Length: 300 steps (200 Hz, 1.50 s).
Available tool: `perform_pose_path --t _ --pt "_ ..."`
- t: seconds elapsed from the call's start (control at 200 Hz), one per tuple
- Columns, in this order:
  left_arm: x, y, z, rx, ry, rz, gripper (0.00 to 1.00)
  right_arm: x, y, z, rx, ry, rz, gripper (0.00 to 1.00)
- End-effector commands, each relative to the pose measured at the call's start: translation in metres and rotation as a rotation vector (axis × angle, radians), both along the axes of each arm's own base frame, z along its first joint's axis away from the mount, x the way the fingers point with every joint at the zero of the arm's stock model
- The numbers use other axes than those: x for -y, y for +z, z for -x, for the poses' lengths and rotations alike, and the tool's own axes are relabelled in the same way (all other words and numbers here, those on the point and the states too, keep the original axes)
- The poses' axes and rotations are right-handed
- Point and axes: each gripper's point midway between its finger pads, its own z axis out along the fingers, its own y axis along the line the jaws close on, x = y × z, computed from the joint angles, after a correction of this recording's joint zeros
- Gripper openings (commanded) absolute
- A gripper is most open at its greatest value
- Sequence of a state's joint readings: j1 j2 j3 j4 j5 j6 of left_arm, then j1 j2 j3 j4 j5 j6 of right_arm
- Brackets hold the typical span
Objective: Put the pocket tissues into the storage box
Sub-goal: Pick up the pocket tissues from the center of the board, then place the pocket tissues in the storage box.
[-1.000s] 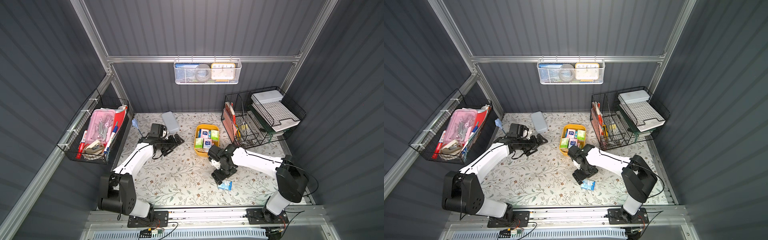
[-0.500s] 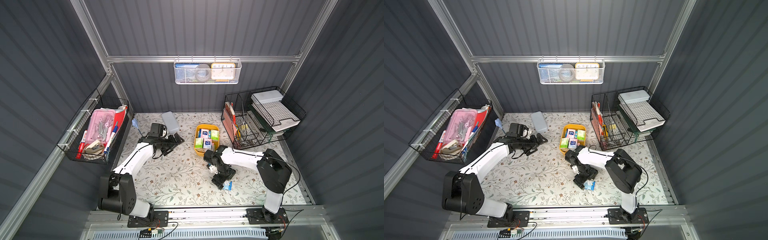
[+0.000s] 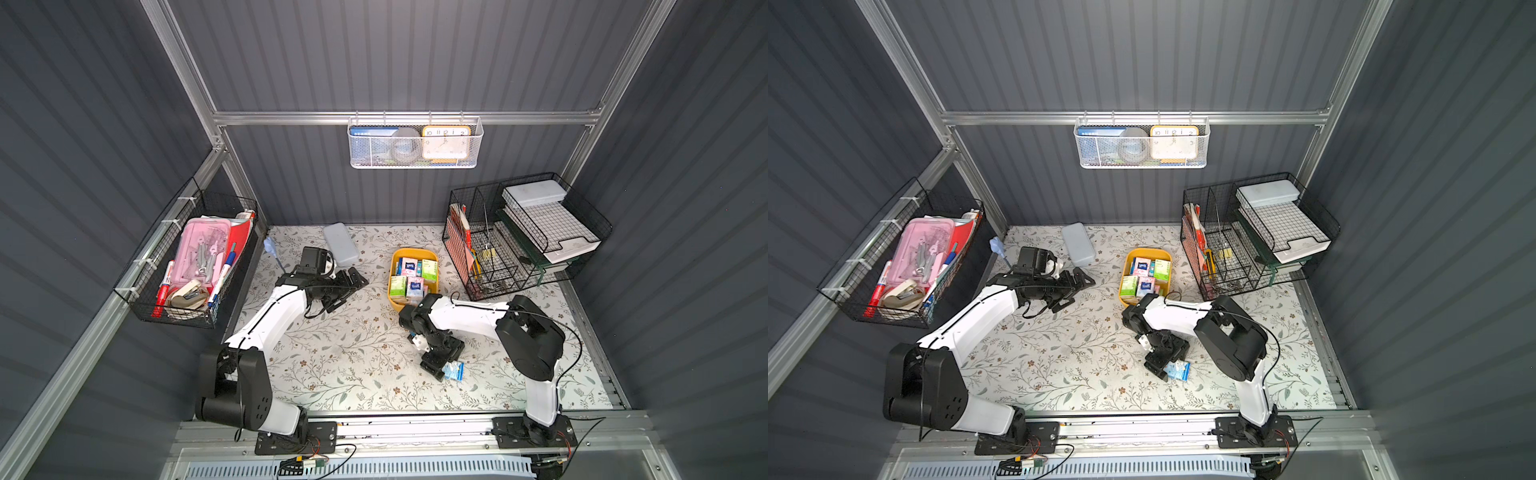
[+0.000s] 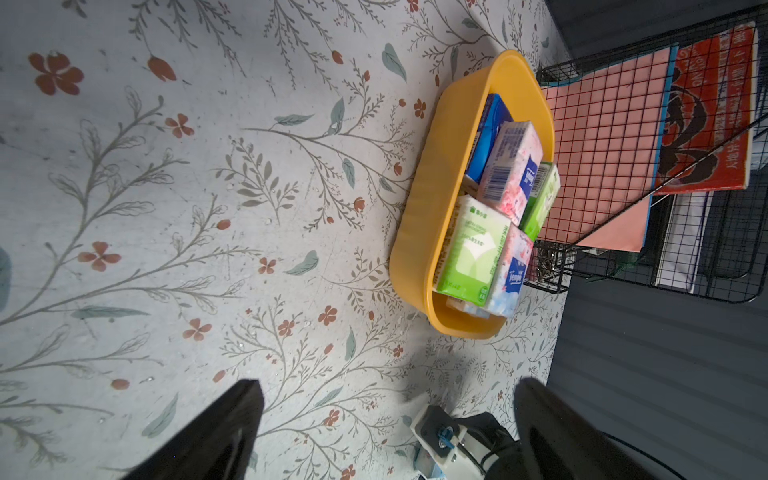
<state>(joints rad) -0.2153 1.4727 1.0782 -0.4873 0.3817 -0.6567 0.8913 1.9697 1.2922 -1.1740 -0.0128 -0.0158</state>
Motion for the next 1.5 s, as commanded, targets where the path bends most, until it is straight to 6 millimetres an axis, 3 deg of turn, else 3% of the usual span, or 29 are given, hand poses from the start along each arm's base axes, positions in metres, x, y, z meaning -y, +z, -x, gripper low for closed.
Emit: perform_pose_path --t 0.0,0.11,0.255,0.52,0.705,1.001,1.086,1.226,1.496 --pt "0.0 0.012 0.003 0.016 -0.002 0.008 0.99 0.009 -0.002 0.003 -0.005 0.007 0.056 0.69" --pt "0.0 0.013 0.003 0.02 -0.004 0.006 0.99 0.008 -0.002 0.003 -0.004 0.003 0.052 0.48" --pt "0.0 0.012 0.003 0.023 -0.007 0.001 0.99 -0.003 0.01 -0.001 0.028 -0.029 -0.02 0.37" --pt "0.001 0.007 -0.001 0.026 -0.014 -0.003 0.99 -0.028 0.059 -0.021 0.054 -0.257 -0.32 0.37" --pt "0.001 0.004 -0.001 0.033 -0.027 -0.011 0.99 -0.02 0.101 -0.061 0.124 -0.464 -0.497 0.38" --pt "0.002 -0.006 0.002 0.021 -0.047 -0.012 0.99 -0.016 0.152 -0.16 0.299 -0.752 -0.757 0.38" --pt "0.002 -0.006 0.002 0.023 -0.052 -0.011 0.99 -0.025 0.155 -0.184 0.314 -0.782 -0.815 0.39" --pt "0.001 -0.005 0.004 0.024 -0.062 -0.022 0.99 -0.037 0.142 -0.216 0.317 -0.813 -0.83 0.38" --pt "-0.001 -0.007 0.007 0.017 -0.054 -0.033 0.99 -0.044 0.119 -0.24 0.328 -0.851 -0.824 0.38"
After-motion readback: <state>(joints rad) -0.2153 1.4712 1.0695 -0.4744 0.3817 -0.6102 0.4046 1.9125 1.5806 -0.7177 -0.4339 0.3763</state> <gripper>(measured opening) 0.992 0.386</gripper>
